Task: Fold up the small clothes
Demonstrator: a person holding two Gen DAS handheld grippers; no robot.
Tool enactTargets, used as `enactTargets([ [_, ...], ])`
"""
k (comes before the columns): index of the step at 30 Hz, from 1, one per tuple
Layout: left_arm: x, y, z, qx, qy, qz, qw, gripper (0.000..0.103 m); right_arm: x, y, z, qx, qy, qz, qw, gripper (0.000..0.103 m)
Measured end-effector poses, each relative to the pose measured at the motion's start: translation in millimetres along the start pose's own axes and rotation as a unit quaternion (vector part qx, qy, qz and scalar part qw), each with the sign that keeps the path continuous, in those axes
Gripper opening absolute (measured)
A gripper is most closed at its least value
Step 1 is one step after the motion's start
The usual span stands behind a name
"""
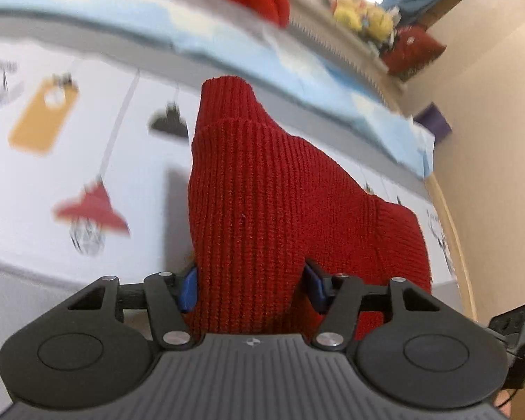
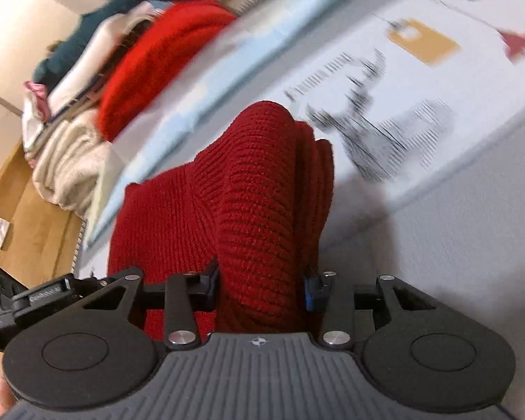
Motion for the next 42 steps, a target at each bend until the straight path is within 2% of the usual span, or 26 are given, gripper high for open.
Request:
enactTargets([
  [3, 15.7, 14.6, 21.0, 0.017, -0.044, 0.004, 0.9989, 0.064, 4.8, 21.1, -11.8, 0.022, -0.021, 0.019, 0.999, 0.043],
  [5, 21.3, 22.5, 38.8, 0.014, -0.089, 0.016, 0.9958, 0.070, 6.2, 33.3, -18.3, 0.030, -0.034, 0.041, 0.998, 0.043],
  [7, 26.8, 27.7, 51.7, 0.005, -0.098, 0.023, 0.9949, 0.079, 6.9, 42.8, -26.9, 0.016, -0.038, 0.063, 0.997, 0.055],
  [9, 25.8, 29.3, 53.8, 0.000, -0.076, 0.015, 0.9970, 0.079, 9.9, 43.1, -31.5, -0.010, -0.049, 0.063, 0.997, 0.059],
  [11, 18.4, 30.4, 47.0, -0.007, -0.038, 0.006, 0.9992, 0.079, 12.7, 38.5, -27.4, -0.036, -0.069, 0.057, 0.995, 0.060],
  [13, 8.7, 32.0, 39.3, -0.001, -0.001, 0.001, 1.0000, 0.079, 16.3, 31.9, -22.7, -0.050, -0.066, 0.041, 0.996, 0.062],
  [15, -2.7, 37.0, 31.3, 0.013, 0.036, -0.005, 0.9993, 0.079, 13.9, 26.3, -20.3, -0.046, -0.044, 0.030, 0.998, 0.065],
  [16, -6.4, 40.3, 26.3, 0.019, 0.054, -0.006, 0.9983, 0.079, 10.8, 24.8, -22.1, -0.045, -0.020, 0.029, 0.998, 0.070],
  [18, -17.5, 49.1, 18.1, 0.021, 0.079, 0.005, 0.9966, 0.079, 0.9, 21.1, -29.7, -0.066, 0.027, 0.036, 0.997, 0.070],
  [19, -21.8, 51.9, 15.5, 0.021, 0.090, 0.013, 0.9957, 0.079, -4.8, 18.3, -33.2, -0.080, 0.042, 0.042, 0.995, 0.064],
  [20, -28.9, 55.5, 13.9, 0.020, 0.095, 0.020, 0.9951, 0.079, -8.6, 17.0, -35.3, -0.087, 0.051, 0.046, 0.994, 0.051],
  [21, -32.3, 57.3, 14.4, 0.017, 0.096, 0.027, 0.9949, 0.079, -10.6, 15.4, -35.2, -0.084, 0.057, 0.049, 0.994, 0.020],
  [22, -35.8, 59.1, 15.4, 0.013, 0.096, 0.034, 0.9947, 0.079, -11.6, 15.7, -32.7, -0.069, 0.060, 0.048, 0.995, 0.019],
  [24, -39.9, 56.9, 19.1, 0.005, 0.095, 0.035, 0.9949, 0.079, -13.5, 24.1, -17.3, -0.051, 0.023, 0.062, 0.997, 0.017],
  [26, -45.3, 49.1, 18.3, 0.005, 0.104, 0.018, 0.9944, 0.079, -14.3, 31.3, -2.4, -0.032, -0.002, 0.074, 0.997, 0.017],
  [27, -49.4, 46.8, 15.8, 0.013, 0.114, 0.003, 0.9934, 0.079, -15.3, 30.2, 0.6, -0.037, -0.004, 0.073, 0.997, 0.017],
  [29, -61.0, 39.1, 4.5, 0.053, 0.146, -0.041, 0.9871, 0.082, -16.6, 16.8, -4.1, -0.073, 0.005, 0.057, 0.996, 0.018],
  [30, -66.2, 37.6, 2.6, 0.065, 0.150, -0.058, 0.9848, 0.082, -18.4, 9.3, -9.3, -0.094, 0.015, 0.046, 0.994, 0.021],
  [32, -67.8, 34.7, 8.8, 0.061, 0.144, -0.064, 0.9857, 0.078, -21.9, 0.1, -19.0, -0.124, 0.045, 0.039, 0.991, 0.032],
  [33, -66.1, 31.9, 14.6, 0.055, 0.136, -0.066, 0.9870, 0.073, -22.4, 2.3, -16.5, -0.131, 0.042, 0.045, 0.989, 0.040],
  [35, -69.2, 27.6, 21.6, 0.044, 0.123, -0.078, 0.9884, 0.073, -21.5, 9.9, -5.7, -0.128, 0.024, 0.062, 0.990, 0.043],
  [36, -75.9, 26.6, 18.8, 0.051, 0.135, -0.090, 0.9854, 0.074, -21.2, 13.0, -0.3, -0.122, 0.017, 0.072, 0.990, 0.044],
  [37, -83.8, 25.5, 14.3, 0.066, 0.155, -0.101, 0.9806, 0.080, -22.1, 13.4, 1.5, -0.125, 0.017, 0.080, 0.989, 0.048],
  [38, -92.0, 27.4, 10.6, 0.080, 0.171, -0.098, 0.9770, 0.083, -23.7, 10.4, 0.0, -0.136, 0.024, 0.085, 0.987, 0.050],
  [40, -91.5, 28.8, 19.1, 0.086, 0.174, -0.063, 0.9790, 0.082, -29.6, 0.1, -7.5, -0.177, 0.055, 0.099, 0.978, 0.059],
  [42, -79.8, 18.1, 44.7, 0.105, 0.140, -0.061, 0.9826, 0.084, -36.3, 0.9, -2.1, -0.199, 0.053, 0.114, 0.972, 0.060],
])
Point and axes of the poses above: each gripper's, at about its wrist camera, not at the fingertips, and z roughly against the way its jaws point, y to its left, x to its top, the point moved 1 cm from there along -z, roughly the way its jaws point, and after that the axes turned 12 degrees about -z, right-handed, at the moved point
